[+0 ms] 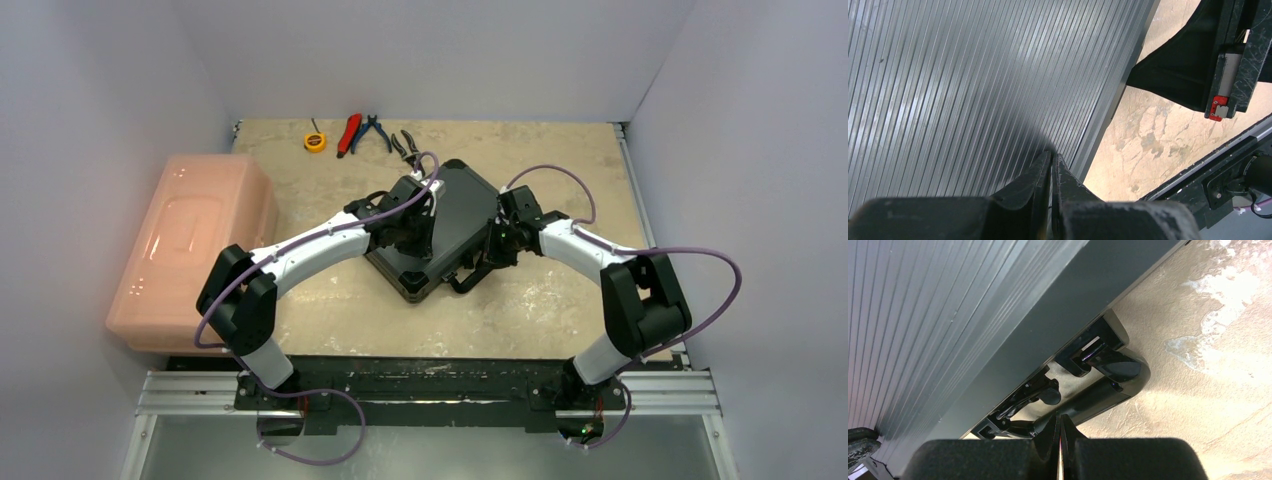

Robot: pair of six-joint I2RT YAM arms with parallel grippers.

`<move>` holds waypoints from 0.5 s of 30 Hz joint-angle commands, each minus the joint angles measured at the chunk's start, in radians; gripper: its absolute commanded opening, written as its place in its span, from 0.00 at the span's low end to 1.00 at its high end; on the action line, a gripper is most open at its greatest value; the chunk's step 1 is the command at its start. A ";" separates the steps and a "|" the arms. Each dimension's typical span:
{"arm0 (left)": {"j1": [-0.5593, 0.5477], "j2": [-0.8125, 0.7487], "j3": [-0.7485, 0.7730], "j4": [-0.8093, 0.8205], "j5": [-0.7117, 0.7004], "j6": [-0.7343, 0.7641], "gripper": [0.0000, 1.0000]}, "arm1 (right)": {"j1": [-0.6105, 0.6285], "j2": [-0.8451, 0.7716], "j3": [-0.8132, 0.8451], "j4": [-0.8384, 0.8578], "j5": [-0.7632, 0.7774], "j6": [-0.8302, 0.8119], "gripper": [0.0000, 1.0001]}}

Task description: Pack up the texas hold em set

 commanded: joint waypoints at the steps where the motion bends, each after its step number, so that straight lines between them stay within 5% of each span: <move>1: -0.004 0.018 -0.038 -0.101 0.000 0.010 0.05 | 0.008 0.003 -0.002 0.014 -0.019 -0.002 0.00; 15: -0.005 0.018 -0.035 -0.107 0.000 0.016 0.04 | 0.015 0.034 -0.019 0.087 -0.027 0.038 0.00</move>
